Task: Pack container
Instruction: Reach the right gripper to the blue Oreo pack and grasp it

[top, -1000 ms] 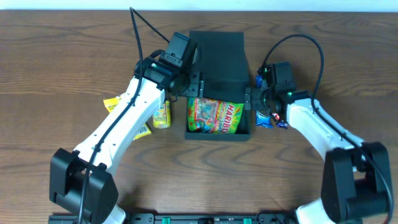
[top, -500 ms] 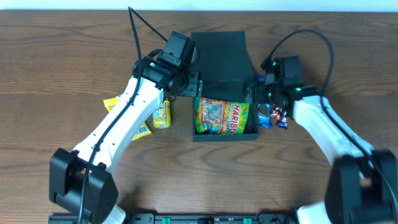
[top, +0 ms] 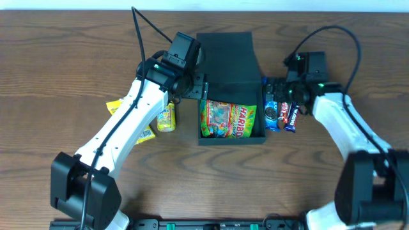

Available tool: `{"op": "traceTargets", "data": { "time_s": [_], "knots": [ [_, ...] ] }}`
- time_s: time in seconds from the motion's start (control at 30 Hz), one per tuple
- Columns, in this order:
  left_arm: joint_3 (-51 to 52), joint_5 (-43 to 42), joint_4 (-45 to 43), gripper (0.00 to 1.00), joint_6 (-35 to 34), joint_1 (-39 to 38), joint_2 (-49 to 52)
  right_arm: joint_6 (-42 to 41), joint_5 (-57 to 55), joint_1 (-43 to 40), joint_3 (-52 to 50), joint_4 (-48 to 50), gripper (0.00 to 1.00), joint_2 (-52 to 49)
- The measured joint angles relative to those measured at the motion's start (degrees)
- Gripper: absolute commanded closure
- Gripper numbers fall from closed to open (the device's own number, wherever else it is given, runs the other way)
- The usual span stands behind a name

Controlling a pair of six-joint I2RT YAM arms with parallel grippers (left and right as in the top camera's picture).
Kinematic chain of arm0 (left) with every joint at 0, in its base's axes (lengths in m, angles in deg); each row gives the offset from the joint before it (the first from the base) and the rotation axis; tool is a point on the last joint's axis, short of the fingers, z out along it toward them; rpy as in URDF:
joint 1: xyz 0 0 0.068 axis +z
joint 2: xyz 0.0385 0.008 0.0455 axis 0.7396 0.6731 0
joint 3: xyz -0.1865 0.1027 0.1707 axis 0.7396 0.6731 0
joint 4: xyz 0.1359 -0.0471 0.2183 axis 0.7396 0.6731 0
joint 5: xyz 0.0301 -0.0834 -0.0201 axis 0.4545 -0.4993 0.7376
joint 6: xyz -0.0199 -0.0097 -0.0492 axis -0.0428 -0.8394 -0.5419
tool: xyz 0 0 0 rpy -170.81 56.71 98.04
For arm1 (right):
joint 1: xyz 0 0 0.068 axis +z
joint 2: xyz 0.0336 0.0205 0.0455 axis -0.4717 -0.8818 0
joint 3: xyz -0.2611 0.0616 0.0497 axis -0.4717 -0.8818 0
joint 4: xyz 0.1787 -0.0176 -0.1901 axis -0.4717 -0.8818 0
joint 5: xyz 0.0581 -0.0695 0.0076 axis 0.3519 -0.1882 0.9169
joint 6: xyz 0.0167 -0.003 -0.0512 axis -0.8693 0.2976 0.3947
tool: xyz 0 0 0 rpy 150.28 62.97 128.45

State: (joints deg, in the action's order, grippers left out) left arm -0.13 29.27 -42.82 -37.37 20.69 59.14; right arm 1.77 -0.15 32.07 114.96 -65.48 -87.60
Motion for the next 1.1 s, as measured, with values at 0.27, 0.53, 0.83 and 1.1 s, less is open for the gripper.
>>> {"op": "traceTargets", "data": {
  "time_s": [0.27,0.53,0.83,1.1],
  "knots": [
    [0.0,0.02,-0.02,0.21,0.02,0.0,0.0,0.02,-0.17,2.75,-0.02,0.0,0.06,-2.36],
    [0.0,0.0,0.0,0.21,0.0,0.0,0.0,-0.42,-1.03,4.42,-0.02,-0.5,0.12,-2.4],
    [0.0,0.0,0.0,0.21,0.0,0.0,0.0,-0.39,-3.8,4.42,-0.02,-1.31,0.2,-7.37],
    [0.0,0.02,0.0,0.21,0.0,0.0,0.0,-0.37,-4.31,4.46,-0.07,-0.5,0.42,-9.46]
  ]
}}
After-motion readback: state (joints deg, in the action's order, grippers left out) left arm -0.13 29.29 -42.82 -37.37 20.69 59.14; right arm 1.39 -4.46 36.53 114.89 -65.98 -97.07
